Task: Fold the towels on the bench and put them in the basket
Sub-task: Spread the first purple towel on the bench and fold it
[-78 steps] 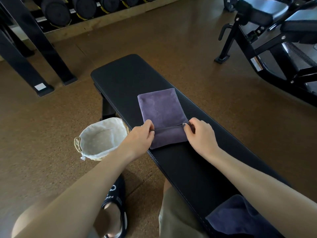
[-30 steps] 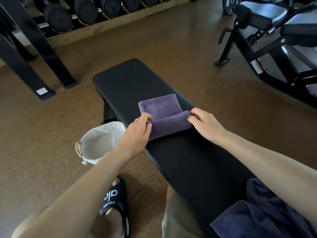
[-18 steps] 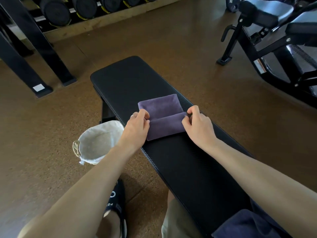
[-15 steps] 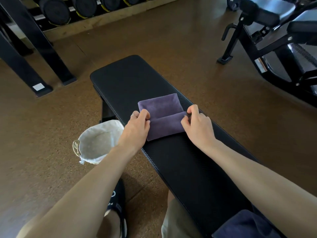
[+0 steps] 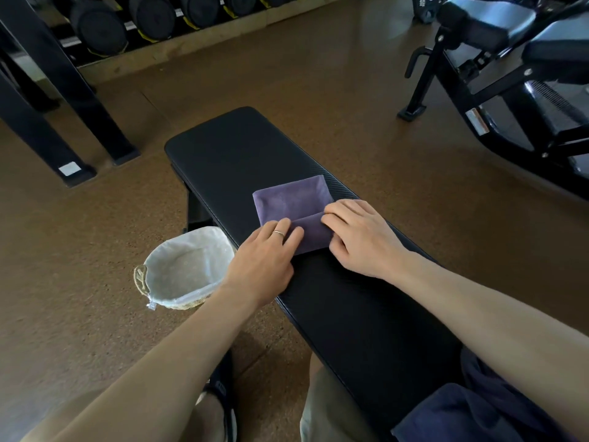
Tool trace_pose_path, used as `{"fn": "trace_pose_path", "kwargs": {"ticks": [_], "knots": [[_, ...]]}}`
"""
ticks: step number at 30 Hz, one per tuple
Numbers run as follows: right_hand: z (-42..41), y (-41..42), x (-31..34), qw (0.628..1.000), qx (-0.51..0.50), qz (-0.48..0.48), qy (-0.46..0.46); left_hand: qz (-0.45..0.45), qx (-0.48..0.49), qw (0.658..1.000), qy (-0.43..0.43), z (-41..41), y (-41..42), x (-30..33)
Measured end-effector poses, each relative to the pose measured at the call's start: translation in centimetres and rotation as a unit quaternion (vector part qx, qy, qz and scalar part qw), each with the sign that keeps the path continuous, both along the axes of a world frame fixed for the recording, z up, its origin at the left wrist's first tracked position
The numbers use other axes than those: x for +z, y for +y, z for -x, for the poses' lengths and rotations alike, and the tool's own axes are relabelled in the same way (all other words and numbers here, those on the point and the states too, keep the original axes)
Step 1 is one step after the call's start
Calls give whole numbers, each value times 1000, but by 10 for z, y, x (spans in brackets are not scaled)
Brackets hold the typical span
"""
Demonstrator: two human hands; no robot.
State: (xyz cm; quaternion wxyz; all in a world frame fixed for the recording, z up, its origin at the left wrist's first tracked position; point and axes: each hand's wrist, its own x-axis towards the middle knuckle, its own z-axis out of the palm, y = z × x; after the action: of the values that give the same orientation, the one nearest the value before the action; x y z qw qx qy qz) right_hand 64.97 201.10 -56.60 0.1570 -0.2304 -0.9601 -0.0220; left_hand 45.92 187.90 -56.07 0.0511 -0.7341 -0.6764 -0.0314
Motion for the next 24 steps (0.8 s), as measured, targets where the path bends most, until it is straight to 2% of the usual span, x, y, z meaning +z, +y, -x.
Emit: {"fn": "trace_pose_path", "kwargs": {"ticks": [5,12,16,19,21,24], "knots": [[-7,5,15,994,21,37,-96,-31,7,999,13,-5,0,1],[-4,4,16,998,20,28,-49,-27,11,999,-30,-3,-7,20],[-5,1,25,991,4,134,-4,-8,12,997,-71,0,-16,25],[-5,2,29,968,-39,247,30,29,10,995,-99,3,-22,26],[-2,6,31,954,-62,289,44,32,20,986,-162,9,-20,24],[8,15,30,922,-124,360,66,18,57,954,-294,25,-10,18]]}}
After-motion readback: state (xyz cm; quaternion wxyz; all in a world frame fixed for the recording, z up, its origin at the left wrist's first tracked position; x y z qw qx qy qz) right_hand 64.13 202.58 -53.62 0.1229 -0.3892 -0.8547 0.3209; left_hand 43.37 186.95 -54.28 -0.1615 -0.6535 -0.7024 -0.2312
